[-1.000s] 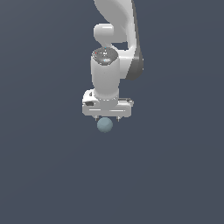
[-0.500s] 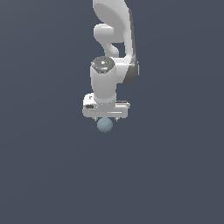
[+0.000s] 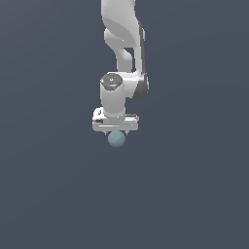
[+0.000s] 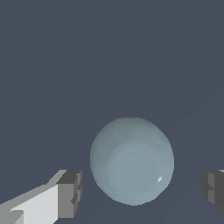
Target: Pick up the object and move it to a goal position.
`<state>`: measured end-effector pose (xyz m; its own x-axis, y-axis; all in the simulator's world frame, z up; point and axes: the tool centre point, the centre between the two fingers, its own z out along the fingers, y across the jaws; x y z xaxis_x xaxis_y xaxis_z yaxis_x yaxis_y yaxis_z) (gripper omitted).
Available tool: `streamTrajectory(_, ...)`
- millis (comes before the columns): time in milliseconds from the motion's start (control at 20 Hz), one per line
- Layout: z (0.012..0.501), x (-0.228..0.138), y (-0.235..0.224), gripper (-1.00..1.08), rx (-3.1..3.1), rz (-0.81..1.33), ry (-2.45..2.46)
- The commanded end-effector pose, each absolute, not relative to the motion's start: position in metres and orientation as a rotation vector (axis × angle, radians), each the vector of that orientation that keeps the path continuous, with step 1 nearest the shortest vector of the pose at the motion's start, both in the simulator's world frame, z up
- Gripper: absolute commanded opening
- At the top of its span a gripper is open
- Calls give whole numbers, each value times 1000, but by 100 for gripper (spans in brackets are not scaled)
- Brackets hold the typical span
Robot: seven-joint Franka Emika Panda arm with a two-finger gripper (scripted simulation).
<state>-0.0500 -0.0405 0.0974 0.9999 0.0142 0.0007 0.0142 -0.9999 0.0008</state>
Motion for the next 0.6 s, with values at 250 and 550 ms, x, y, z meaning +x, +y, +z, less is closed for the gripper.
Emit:
streamTrajectory(250, 90, -55, -42, 100, 3141, -1, 30)
streamTrajectory(550, 74, -56, -42, 100, 3141, -1, 30)
